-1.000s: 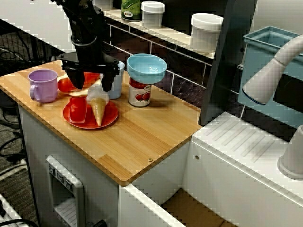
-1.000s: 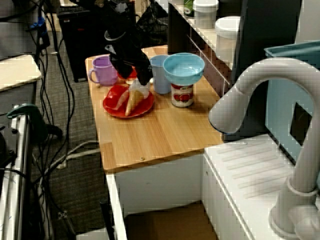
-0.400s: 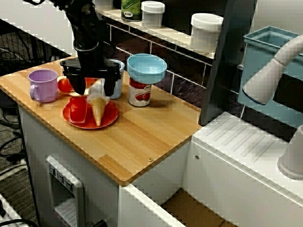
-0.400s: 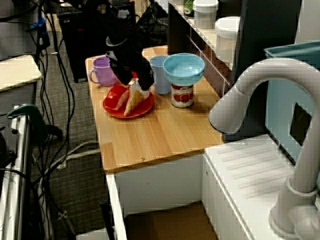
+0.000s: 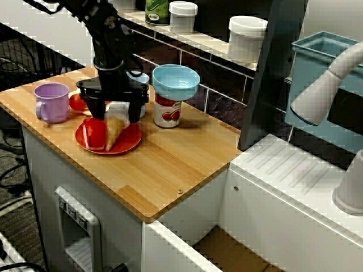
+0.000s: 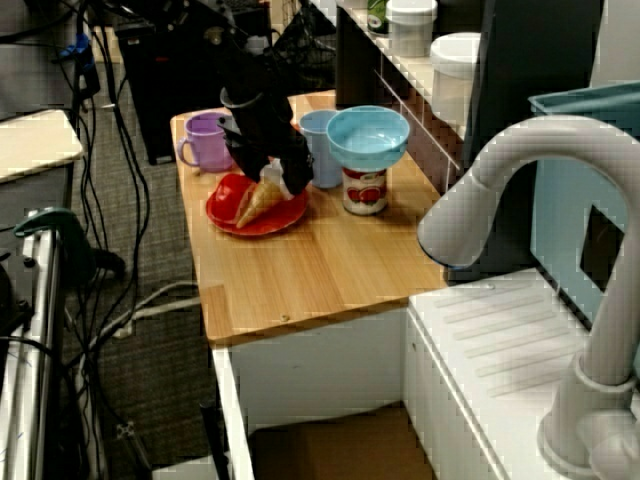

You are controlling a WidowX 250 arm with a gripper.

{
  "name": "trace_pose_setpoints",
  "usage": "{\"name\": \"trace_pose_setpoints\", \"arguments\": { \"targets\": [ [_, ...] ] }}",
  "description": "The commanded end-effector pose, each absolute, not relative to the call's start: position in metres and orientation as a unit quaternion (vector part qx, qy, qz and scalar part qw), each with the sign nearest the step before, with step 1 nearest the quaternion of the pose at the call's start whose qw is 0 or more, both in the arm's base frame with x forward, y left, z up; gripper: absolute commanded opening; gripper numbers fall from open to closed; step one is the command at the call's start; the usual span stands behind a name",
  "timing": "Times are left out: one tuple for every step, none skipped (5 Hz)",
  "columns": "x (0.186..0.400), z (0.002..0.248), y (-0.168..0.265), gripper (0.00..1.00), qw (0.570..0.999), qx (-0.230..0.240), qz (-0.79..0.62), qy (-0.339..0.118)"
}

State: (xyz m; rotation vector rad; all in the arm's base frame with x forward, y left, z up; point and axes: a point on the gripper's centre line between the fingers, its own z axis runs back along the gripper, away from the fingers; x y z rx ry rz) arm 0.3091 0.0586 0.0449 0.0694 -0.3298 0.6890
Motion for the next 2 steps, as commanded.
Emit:
{"name": "trace_pose_setpoints", "arguments": {
  "targets": [
    [0.3275,0.0519,0.0656,0.0,0.926,0.027,0.333,-0.177],
    [0.33,0.0536,0.0685,0.0,0.925,0.025,0.335,-0.175]
  ]
}}
